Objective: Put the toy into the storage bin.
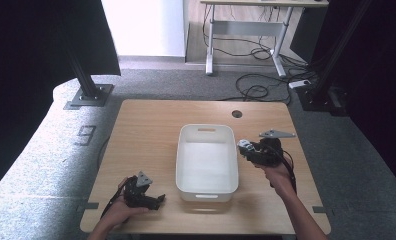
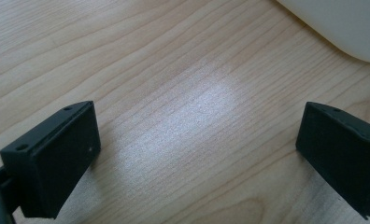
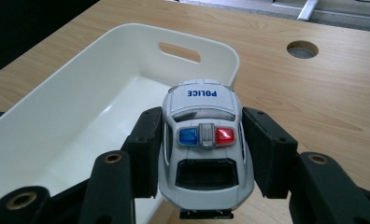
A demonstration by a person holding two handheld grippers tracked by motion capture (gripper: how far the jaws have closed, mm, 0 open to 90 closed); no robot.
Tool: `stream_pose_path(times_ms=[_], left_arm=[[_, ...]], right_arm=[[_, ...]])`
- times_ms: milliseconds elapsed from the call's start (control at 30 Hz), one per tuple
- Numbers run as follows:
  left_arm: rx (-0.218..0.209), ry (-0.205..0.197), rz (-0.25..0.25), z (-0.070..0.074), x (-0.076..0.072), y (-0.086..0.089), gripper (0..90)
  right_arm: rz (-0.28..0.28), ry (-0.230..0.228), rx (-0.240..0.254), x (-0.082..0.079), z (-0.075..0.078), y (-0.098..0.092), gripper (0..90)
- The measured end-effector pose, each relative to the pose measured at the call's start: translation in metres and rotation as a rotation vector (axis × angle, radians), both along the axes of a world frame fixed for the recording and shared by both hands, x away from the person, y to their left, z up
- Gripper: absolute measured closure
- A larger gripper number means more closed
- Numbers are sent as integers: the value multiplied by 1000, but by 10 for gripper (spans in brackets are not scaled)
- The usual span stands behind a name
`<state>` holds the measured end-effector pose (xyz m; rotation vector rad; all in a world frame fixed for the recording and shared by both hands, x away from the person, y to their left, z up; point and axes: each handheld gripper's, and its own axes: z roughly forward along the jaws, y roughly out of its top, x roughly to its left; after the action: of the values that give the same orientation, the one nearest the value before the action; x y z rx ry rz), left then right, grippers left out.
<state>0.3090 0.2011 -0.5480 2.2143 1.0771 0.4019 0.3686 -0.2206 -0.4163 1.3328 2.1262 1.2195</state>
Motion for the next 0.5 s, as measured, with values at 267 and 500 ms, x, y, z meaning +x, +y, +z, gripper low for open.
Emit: stream_pose_path(times_ms=[267,500], left_arm=[[1,0,0,0,0,0,0],[1,0,0,0,0,0,0]], right_arm=[[26,-2,-12,4,4,19,502],[34,8,-16,8,5,28,502]])
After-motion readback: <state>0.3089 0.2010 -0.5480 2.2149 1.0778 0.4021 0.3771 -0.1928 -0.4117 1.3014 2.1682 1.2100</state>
